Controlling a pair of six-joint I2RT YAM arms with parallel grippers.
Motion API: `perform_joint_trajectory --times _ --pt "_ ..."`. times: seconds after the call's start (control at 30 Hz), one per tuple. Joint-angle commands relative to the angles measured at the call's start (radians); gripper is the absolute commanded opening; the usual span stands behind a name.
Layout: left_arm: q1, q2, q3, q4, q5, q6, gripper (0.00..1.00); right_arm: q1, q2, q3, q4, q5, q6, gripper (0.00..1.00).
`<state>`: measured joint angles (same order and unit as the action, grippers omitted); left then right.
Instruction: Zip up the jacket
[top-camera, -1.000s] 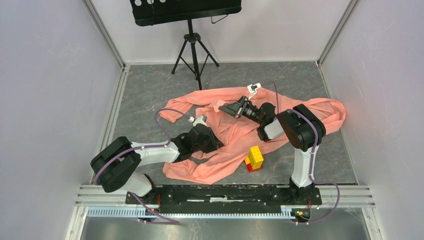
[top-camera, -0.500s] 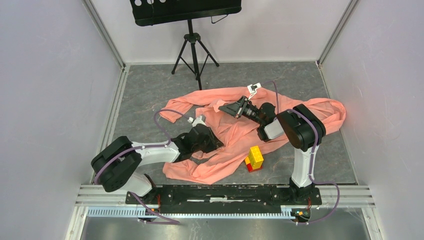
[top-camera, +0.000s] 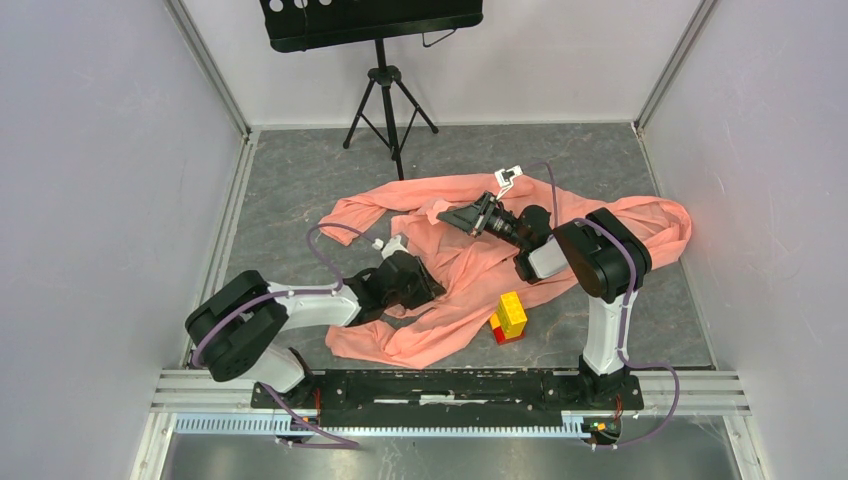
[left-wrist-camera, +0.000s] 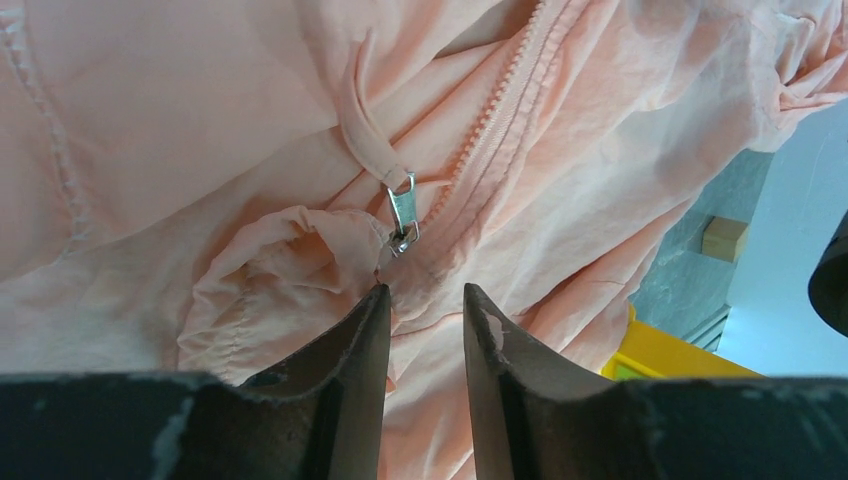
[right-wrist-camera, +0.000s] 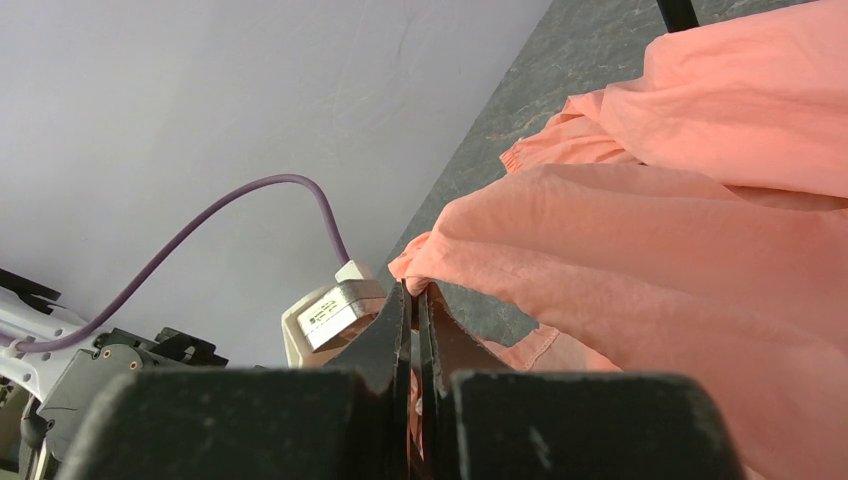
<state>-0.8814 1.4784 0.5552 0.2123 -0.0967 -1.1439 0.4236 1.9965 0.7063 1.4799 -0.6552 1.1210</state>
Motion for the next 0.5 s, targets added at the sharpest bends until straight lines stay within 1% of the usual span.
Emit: perform_joint_trajectory --times 0.0,0.17,0.27,0.37,0.47 --pt "-0.005 -0.012 -0.007 0.034 -0.037 -0.029 0.4 0.006 -0.004 0.005 0.281 -0.018 -0.001 0.0" --pt "-0.005 0.029 0.017 0.058 -0.026 -0.023 0.38 0.006 -0.004 0.005 0.281 -0.018 -0.001 0.0" --pt "-0.006 0.038 0.023 0.054 -0.042 -0.011 0.4 0.006 -0.003 0.005 0.282 -0.018 0.0 0.01" --pt "-0.018 0.058 0.064 -0.022 -0.081 0.054 0.41 0.007 -0.002 0.005 0.288 -0.02 0.005 0.0" --pt "-0.035 0.109 0.131 -0.118 -0.109 0.117 0.43 0.007 0.004 0.009 0.299 -0.021 0.014 0.0"
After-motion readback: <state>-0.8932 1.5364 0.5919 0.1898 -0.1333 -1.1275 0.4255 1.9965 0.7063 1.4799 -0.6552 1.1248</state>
